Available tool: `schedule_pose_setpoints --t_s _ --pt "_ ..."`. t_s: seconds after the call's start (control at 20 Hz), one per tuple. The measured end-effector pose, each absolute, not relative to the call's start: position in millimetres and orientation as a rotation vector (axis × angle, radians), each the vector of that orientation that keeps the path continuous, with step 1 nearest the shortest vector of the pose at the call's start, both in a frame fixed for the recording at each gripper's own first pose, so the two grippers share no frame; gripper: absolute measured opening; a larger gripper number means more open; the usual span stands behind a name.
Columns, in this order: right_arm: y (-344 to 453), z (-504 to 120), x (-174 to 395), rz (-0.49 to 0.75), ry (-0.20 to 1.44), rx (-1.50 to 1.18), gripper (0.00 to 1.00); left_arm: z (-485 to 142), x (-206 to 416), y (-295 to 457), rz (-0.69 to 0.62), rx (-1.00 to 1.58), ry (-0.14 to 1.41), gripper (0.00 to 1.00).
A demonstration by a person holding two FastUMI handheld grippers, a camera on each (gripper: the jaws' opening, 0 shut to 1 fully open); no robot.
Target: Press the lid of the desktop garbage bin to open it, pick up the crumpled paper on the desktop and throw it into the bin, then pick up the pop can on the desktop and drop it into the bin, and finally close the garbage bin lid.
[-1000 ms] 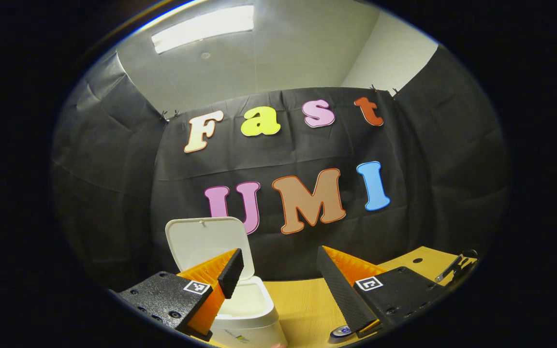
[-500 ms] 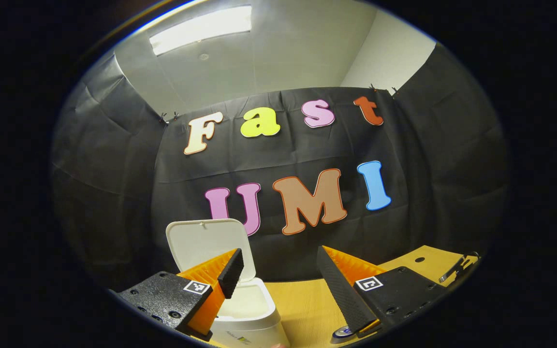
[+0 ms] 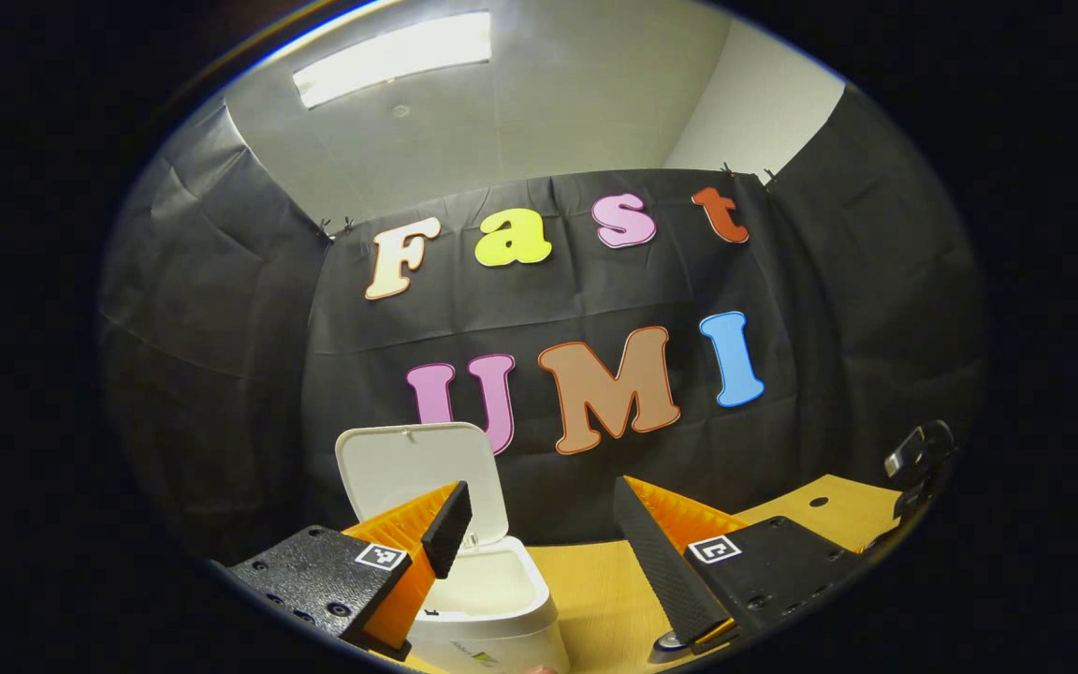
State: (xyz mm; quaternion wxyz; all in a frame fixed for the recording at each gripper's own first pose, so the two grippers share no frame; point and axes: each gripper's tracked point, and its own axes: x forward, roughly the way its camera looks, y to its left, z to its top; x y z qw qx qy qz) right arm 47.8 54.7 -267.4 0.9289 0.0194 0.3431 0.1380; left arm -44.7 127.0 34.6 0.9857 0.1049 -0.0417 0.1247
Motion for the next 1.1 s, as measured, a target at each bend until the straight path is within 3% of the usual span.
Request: schedule_pose_setpoints --t_s 0.6,1.1 --pt "155.9 -82.9 75.0 0.469 0.302 0.078 0.26 33.1 -61.3 167.3 0.301 0.183 -0.081 0.93" --pt "256.8 -35.1 69.5 0.625 0.203 0.078 0.26 31.9 -88.8 232.9 0.382 0.193 -0.069 0.93"
